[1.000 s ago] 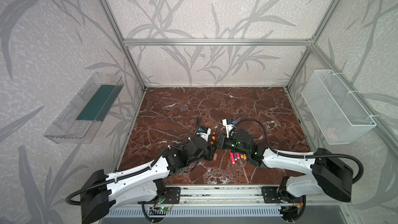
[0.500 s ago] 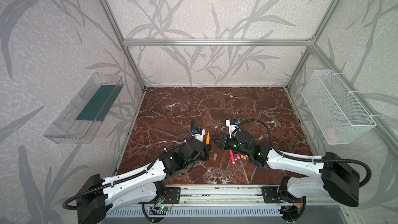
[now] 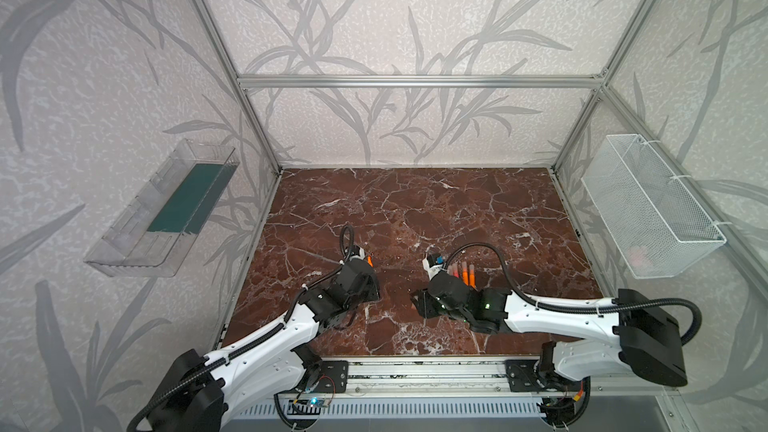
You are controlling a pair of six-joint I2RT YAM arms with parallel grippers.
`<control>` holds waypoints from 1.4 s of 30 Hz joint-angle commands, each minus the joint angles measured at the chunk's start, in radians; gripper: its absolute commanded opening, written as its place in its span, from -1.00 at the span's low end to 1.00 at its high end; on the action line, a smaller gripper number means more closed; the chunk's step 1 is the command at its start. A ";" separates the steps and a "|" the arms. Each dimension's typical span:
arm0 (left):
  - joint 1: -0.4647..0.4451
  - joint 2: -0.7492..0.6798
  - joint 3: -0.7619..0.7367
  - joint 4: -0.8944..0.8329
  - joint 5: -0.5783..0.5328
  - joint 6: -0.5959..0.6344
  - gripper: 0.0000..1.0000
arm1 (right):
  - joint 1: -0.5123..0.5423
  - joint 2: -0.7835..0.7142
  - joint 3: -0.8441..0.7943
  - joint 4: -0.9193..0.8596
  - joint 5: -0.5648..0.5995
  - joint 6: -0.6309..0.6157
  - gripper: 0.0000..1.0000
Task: Insert the pens into the pen caps
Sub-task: 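Grasp a pale pink cap with the right gripper while the left holds the marker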
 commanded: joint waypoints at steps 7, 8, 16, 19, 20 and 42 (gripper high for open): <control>0.010 -0.096 -0.025 -0.057 0.002 -0.003 -1.00 | 0.009 0.195 0.056 -0.002 -0.036 0.025 -0.06; 0.011 -0.101 -0.026 -0.058 0.001 -0.003 -1.00 | 0.008 0.212 0.063 0.001 -0.040 0.025 -0.07; 0.012 -0.106 -0.030 -0.061 -0.012 -0.008 -1.00 | 0.008 0.262 0.090 -0.003 -0.021 0.022 -0.07; 0.012 -0.109 -0.028 -0.061 -0.010 -0.008 -1.00 | 0.010 0.278 0.101 -0.003 -0.023 0.022 -0.08; 0.012 -0.109 -0.029 -0.061 -0.009 -0.007 -1.00 | 0.009 0.285 0.108 -0.011 -0.020 0.021 -0.09; 0.014 -0.138 -0.034 -0.070 -0.007 -0.013 -1.00 | 0.009 0.400 0.228 -0.200 0.101 -0.006 -0.36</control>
